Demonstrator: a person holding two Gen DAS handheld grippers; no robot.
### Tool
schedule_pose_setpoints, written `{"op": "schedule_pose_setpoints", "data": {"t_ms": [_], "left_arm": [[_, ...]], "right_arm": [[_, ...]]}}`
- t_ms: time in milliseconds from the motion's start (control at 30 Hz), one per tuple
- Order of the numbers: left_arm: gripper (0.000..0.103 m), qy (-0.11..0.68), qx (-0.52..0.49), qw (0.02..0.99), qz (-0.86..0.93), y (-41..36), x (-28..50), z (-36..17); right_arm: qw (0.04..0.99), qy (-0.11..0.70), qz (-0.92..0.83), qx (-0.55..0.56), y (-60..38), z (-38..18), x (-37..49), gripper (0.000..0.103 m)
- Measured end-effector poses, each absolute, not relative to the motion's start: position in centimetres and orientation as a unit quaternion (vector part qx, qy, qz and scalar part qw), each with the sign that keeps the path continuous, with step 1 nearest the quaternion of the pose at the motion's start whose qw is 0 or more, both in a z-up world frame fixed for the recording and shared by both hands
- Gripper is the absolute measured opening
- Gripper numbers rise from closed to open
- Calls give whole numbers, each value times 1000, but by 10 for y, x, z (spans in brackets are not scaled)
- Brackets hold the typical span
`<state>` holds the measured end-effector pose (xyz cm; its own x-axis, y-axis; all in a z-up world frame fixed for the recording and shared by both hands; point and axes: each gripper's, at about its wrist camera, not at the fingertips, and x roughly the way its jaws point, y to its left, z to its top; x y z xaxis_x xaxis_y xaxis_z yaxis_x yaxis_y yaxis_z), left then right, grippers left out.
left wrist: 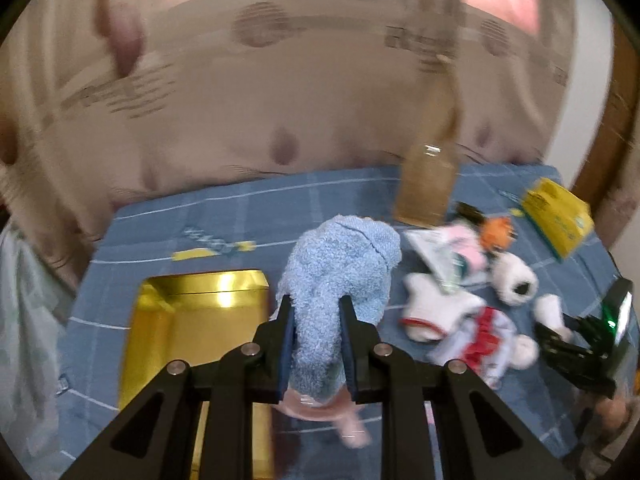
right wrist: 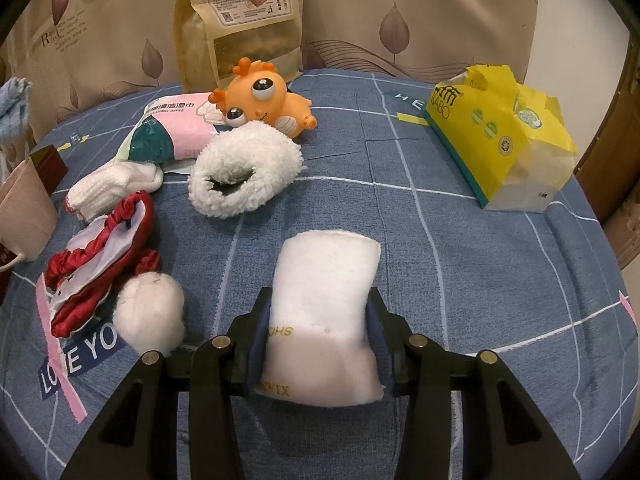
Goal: Organize soft objects
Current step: 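Close the left tool on the blue fuzzy sock and lift it, then carry the blue fuzzy sock into the gold tray and release it with the left tool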
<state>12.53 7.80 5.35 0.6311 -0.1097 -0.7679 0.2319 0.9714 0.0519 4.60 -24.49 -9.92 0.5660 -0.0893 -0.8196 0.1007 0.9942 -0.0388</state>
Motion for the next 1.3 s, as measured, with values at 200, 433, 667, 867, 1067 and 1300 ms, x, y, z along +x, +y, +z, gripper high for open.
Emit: {"op": "schedule_pose_setpoints", "data": {"t_ms": [200,433,667,867,1067,1300], "left_arm": [[21,428,63,901,-21,141,151,43],[21,462,49,885,33,197,180,6],[21,487,39,871,54,217,197,-26],[21,502,32,862,63,223,209,-45],[21,517,26,852,81,229,218,-64],[31,520,31,849,88,229,219,-67]], "right_arm": [[885,461,-56,0,-244,-100,46,43],[886,461,-58,0,-243,-100,46,43],[886,460,-58,-2,-243,-101,46,44],[886,459,-58,-1,-243,-101,45,44],[887,459,-58,-2,-243,-101,45,44],[887,458,-58,-2,-243,-101,45,45]]}}
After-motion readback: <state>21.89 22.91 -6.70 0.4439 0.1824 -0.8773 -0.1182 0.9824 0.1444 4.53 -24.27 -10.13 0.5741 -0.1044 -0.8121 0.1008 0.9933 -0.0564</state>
